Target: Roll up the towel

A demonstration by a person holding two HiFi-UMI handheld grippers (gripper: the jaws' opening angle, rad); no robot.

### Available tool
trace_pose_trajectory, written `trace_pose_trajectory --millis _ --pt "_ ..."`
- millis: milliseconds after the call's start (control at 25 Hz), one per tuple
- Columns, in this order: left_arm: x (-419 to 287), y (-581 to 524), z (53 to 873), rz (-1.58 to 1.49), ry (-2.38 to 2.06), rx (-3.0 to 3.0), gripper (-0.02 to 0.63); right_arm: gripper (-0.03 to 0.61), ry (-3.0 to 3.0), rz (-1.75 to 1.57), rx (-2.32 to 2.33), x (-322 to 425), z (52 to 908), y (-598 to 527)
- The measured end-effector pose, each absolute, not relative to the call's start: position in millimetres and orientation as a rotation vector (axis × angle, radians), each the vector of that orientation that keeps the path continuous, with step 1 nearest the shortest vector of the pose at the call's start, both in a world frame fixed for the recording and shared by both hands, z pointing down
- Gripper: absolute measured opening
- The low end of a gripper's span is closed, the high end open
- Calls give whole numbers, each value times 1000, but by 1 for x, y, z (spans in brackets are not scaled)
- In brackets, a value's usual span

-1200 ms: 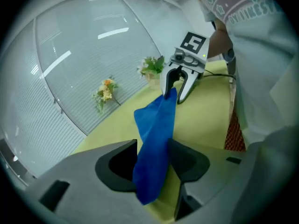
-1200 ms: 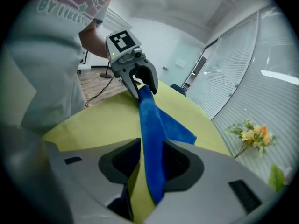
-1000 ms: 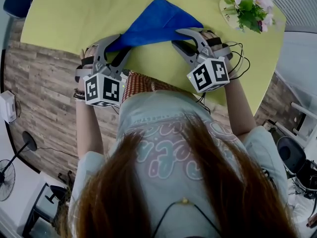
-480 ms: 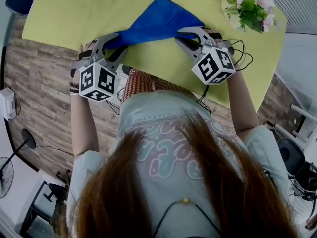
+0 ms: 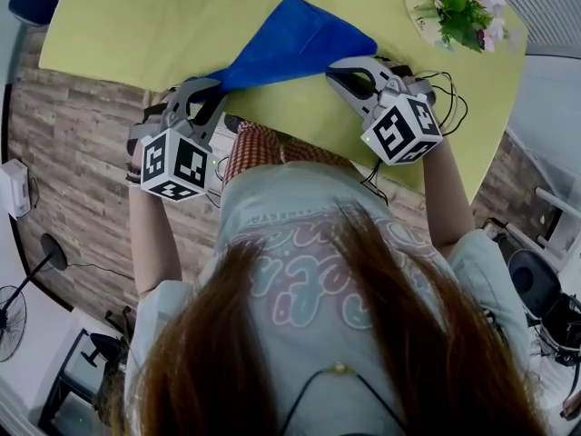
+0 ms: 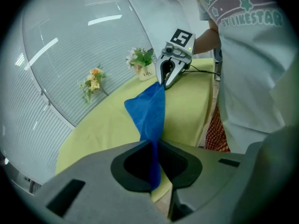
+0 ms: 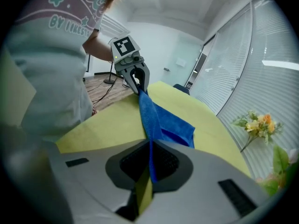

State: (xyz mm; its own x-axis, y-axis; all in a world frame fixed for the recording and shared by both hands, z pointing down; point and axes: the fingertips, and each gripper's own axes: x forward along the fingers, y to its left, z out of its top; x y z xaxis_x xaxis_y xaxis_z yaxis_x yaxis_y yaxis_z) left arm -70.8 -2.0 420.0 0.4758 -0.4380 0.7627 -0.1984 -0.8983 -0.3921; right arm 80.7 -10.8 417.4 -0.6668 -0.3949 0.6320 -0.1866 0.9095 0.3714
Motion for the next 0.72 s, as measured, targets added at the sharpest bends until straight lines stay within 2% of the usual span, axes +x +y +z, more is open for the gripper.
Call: trace_pose_trajectory --millis 480,720 --pt "-69 -11 415 -1524 384 -2595 46 21 -2358 42 182 85 418 -11" --pt "-68 -26 421 -1573 321 -2633 46 21 -2360 105 177 84 421 -25"
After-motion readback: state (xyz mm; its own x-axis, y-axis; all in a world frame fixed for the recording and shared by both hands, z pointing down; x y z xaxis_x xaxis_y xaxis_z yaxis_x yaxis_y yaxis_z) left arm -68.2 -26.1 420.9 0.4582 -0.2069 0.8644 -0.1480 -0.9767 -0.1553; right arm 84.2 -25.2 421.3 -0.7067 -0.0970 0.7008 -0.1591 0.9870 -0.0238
